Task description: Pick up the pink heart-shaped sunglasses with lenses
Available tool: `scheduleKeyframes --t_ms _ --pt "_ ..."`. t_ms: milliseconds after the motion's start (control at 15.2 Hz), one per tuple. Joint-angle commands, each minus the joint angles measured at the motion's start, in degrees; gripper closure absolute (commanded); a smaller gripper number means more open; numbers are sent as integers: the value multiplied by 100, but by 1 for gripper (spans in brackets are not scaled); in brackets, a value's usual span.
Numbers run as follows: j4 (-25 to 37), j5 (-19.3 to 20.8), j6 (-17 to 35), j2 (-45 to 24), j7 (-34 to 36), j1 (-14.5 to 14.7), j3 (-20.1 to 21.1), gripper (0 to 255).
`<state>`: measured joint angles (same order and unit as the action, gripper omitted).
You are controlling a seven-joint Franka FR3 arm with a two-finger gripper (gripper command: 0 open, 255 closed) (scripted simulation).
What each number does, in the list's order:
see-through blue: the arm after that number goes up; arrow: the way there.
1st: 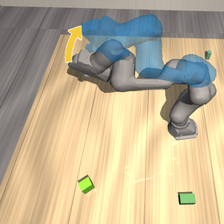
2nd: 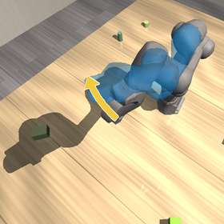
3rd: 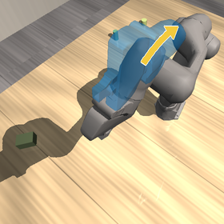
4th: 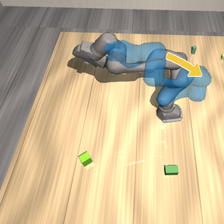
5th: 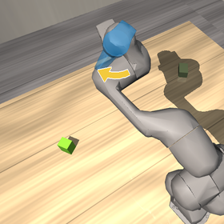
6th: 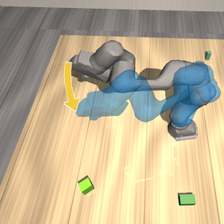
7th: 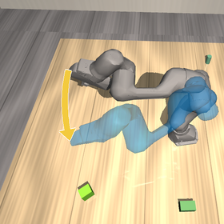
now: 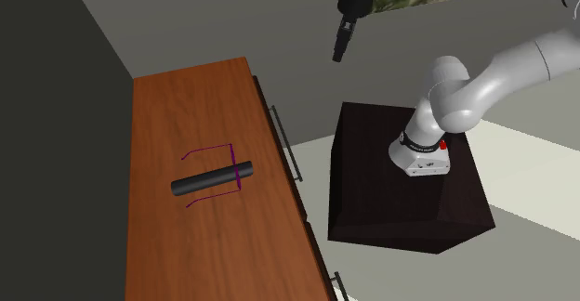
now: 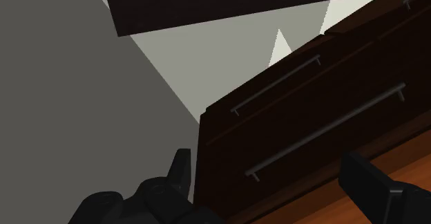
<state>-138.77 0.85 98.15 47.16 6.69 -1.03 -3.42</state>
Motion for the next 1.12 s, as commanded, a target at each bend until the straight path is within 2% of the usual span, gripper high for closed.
scheduleKeyframes --t_ms 0,528,1056 --pt "0 0 0 0 0 0 0 0" --pt "947 -402 346 -1613 774 287 659 0" --pt "2329 -517 405 -3350 1514 483 1195 0"
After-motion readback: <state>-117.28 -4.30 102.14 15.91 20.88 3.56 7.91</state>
